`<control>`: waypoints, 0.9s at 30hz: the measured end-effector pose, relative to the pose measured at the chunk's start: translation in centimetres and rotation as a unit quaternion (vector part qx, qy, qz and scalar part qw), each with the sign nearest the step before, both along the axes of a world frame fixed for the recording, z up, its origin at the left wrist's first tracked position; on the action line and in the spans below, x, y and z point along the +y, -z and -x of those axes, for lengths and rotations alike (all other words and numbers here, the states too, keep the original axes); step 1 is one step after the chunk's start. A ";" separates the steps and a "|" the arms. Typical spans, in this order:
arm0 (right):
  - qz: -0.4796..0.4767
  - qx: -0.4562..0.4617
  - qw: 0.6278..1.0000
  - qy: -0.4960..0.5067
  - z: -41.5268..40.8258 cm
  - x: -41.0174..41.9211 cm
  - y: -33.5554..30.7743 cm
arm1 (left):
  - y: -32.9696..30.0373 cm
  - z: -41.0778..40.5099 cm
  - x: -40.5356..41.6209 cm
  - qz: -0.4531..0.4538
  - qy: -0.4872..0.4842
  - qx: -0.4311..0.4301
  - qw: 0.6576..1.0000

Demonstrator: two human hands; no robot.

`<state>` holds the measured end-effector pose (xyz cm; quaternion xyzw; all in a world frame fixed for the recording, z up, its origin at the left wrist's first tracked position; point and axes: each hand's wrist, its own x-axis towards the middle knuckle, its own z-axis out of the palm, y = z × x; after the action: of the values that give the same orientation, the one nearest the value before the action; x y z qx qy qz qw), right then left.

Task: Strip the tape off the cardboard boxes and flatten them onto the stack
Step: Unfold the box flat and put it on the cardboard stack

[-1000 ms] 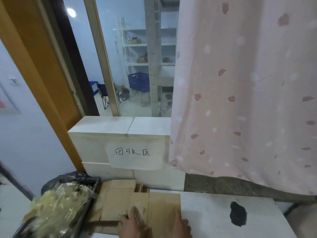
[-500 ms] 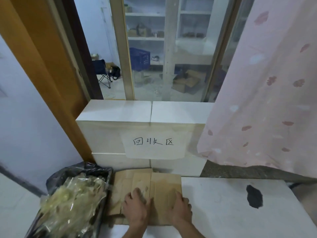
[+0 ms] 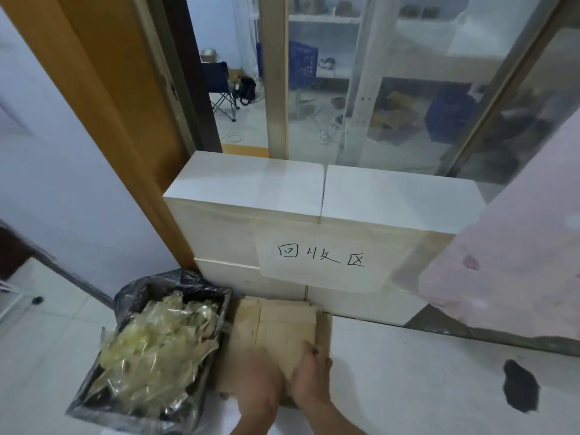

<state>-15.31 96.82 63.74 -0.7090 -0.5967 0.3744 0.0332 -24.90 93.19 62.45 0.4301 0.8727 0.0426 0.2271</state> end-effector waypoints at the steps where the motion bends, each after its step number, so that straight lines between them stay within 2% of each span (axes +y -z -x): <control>1: 0.005 0.000 1.000 0.014 0.2 0.1 0.2 | 0.2 -0.3 -0.3 0.015 0.000 0.010 1.000; 5: -0.013 -0.048 0.999 0.014 0.5 0.6 1.3 | 1.6 -0.8 -1.1 0.043 0.015 0.029 0.999; 8: -0.025 -0.028 0.999 -0.007 0.3 0.7 1.8 | 3.0 -0.4 -0.5 0.064 0.055 -0.030 0.996; 10: -0.007 -0.053 0.996 -0.071 0.5 0.9 2.0 | 3.5 0.2 0.2 0.098 0.083 -0.057 0.990; 16: 0.022 -0.086 0.954 -0.286 1.7 1.4 2.7 | 4.3 1.5 1.6 0.123 0.106 -0.016 0.987; 27: 0.058 -0.151 0.944 -0.287 2.9 -0.1 3.2 | 5.3 2.2 0.0 0.087 0.121 -0.030 0.988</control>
<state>-18.18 96.73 60.52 -0.5566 -0.7501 0.2908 -0.2073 -27.08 93.23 57.14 0.5096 0.8074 -0.0481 0.2935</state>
